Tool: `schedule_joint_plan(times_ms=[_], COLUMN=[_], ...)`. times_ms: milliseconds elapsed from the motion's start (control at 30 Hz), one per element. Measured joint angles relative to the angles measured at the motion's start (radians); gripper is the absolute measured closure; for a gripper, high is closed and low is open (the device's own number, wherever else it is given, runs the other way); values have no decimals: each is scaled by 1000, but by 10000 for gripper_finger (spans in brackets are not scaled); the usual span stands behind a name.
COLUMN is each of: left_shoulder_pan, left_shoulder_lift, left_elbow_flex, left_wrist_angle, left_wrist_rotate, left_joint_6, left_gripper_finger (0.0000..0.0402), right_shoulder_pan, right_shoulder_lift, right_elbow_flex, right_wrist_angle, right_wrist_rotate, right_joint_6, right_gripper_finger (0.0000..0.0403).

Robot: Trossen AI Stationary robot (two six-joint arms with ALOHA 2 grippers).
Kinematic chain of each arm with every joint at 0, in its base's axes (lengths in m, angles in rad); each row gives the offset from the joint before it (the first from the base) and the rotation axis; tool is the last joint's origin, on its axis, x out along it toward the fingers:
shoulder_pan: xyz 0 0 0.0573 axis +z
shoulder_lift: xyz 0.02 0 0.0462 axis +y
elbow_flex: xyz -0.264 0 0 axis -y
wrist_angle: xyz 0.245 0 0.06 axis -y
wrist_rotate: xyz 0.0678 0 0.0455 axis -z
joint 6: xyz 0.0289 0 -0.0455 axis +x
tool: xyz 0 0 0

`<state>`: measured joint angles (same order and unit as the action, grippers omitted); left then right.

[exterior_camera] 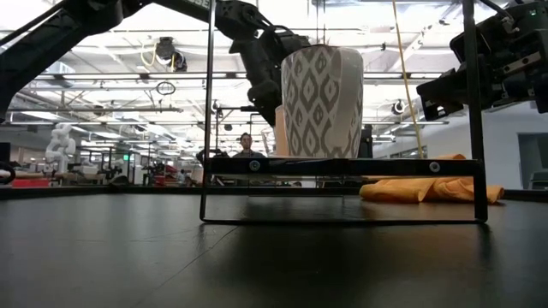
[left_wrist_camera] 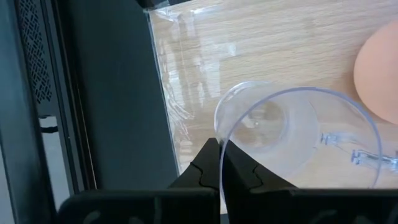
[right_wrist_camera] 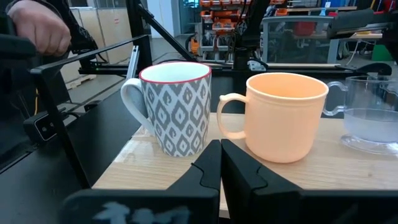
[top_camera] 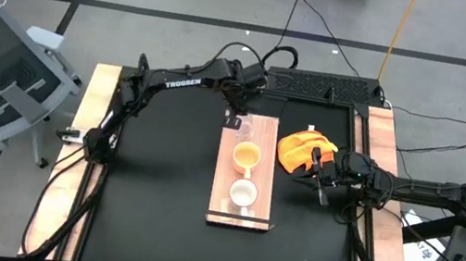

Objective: Stack small to large cups/mugs on shelf
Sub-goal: Put the transparent cup on the shelf

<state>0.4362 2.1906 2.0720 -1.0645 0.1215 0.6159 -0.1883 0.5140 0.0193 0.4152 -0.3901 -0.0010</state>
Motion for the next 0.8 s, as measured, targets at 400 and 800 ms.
schedule_joint_plan(times_ms=[400,800], left_shoulder_pan=[-7,-16], left_shoulder_lift=[0,0], left_elbow_flex=[0,0], left_wrist_angle=[19,38], left_wrist_rotate=[-69,-71], left_joint_6=[-26,-25], left_gripper_finger=[395,386], right_shoulder_pan=[0,0], right_shoulder_lift=[0,12], right_elbow_flex=[0,0], right_wrist_angle=[0,-1], right_wrist_rotate=[0,0], right_joint_6=[-2,-3], right_gripper_finger=[403,403])
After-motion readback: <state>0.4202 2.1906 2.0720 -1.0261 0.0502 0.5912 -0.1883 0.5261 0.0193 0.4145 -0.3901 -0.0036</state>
